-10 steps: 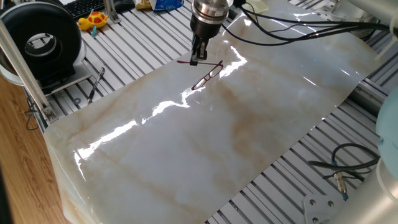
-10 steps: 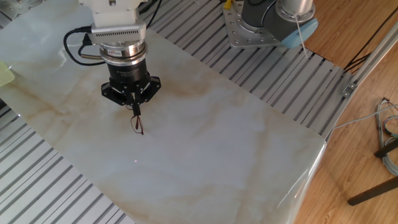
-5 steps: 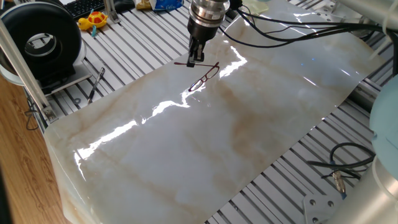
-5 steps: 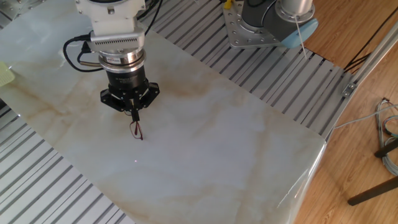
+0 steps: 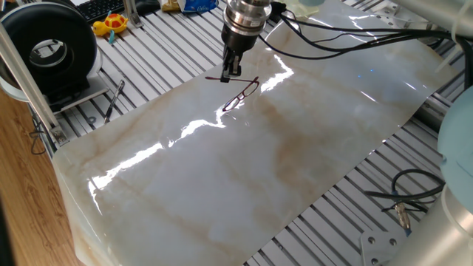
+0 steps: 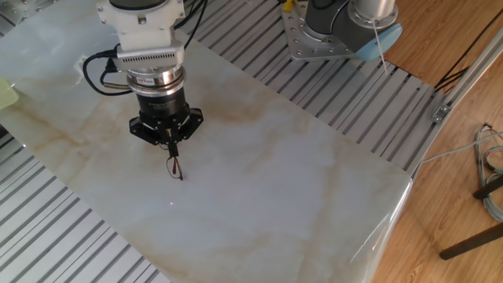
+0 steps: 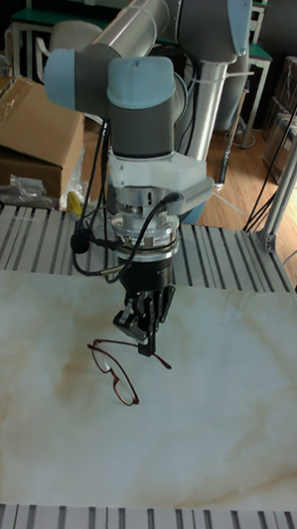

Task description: Unfold the leg of the glasses (with one hand)

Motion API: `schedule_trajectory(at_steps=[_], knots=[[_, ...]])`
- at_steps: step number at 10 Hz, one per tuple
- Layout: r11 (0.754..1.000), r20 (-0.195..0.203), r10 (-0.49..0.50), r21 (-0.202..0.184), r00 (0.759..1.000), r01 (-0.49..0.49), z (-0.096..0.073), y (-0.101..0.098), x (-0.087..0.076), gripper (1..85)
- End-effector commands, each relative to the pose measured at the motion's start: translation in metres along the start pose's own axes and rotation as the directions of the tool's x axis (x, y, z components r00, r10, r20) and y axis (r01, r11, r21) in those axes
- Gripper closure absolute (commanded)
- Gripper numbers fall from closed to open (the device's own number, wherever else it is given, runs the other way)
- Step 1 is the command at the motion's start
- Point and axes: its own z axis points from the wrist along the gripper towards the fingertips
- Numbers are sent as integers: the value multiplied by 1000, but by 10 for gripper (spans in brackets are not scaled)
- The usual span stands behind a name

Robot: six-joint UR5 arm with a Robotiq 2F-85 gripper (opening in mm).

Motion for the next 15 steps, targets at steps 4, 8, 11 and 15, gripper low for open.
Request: schedule_trajectory(at_steps=[4, 8, 11, 15], knots=[[1000, 20, 8, -11, 1000, -8, 0, 2, -3, 843], [1000, 18, 6, -4, 1000, -5, 1, -1, 0, 843], [1000, 8, 6, 9, 1000, -6, 2, -4, 2, 710], [1000, 9, 3, 7, 1000, -3, 2, -4, 2, 657]])
